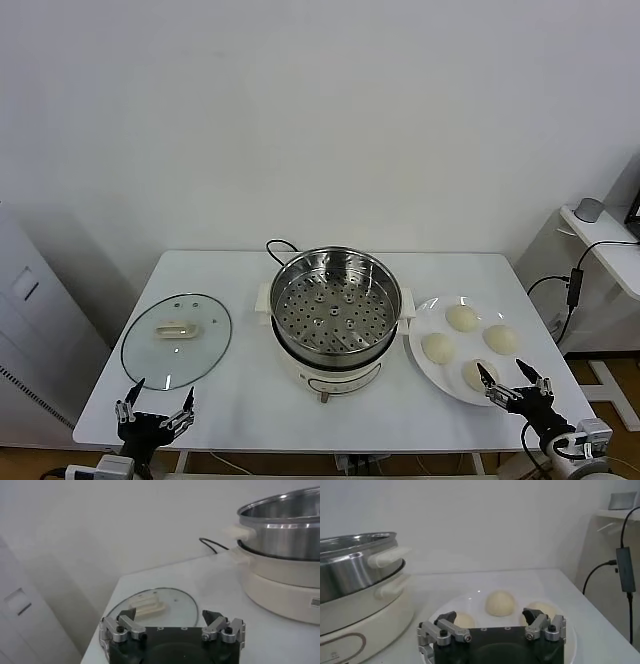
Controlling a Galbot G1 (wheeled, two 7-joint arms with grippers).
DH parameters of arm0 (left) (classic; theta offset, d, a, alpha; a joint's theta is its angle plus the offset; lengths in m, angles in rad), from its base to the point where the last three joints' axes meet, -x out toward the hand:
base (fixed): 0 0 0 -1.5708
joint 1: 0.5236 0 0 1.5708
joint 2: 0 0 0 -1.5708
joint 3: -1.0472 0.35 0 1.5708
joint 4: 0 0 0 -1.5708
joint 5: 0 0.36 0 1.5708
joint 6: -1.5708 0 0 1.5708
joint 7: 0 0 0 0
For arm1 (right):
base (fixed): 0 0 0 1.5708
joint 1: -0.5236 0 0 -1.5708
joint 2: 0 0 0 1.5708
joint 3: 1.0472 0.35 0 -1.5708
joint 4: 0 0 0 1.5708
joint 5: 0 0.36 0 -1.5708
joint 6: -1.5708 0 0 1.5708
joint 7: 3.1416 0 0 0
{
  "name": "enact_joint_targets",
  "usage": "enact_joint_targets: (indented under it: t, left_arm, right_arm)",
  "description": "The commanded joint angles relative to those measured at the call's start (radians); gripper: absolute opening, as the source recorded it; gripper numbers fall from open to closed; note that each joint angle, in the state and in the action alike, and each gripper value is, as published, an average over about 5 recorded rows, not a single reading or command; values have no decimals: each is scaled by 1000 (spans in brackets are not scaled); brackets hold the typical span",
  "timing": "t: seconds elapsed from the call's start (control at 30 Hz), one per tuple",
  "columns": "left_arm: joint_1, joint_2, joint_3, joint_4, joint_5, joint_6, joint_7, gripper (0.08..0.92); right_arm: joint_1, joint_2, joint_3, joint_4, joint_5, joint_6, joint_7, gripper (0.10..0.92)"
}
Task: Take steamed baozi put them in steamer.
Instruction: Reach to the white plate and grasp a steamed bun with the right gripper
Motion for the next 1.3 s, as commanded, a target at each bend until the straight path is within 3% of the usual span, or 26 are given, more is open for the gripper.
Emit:
enact_joint_targets:
  t: [0.03, 0.33, 0.57, 0.77, 1.0, 1.1, 1.3]
  left_arm:
    - [0, 0, 0, -1, 2, -1, 0, 823]
    - [6, -4, 5, -3, 23, 0, 5, 823]
    - [13, -18, 6, -12, 48, 5, 5, 823]
    - [1, -28, 21, -27, 60, 19, 14, 823]
    - [3, -32, 24, -37, 63, 18, 14, 823]
    - [0, -34, 25, -41, 62, 18, 14, 823]
    - [-8, -45, 30, -47, 63, 21, 18, 823]
  right_arm:
    - [2, 2, -2, -4, -1, 2, -2, 823]
    - [42, -22, 13, 14, -10, -34, 31, 823]
    - [290, -175, 28, -78, -107, -157, -68, 823]
    - [551, -357, -20, -198, -471, -194, -335, 823]
    - [998, -524, -253, -349, -906, -61, -911, 823]
    - [1245, -553, -489, -429, -993, 2, -1055, 823]
    - [1557, -517, -916, -572, -1062, 72, -1157, 823]
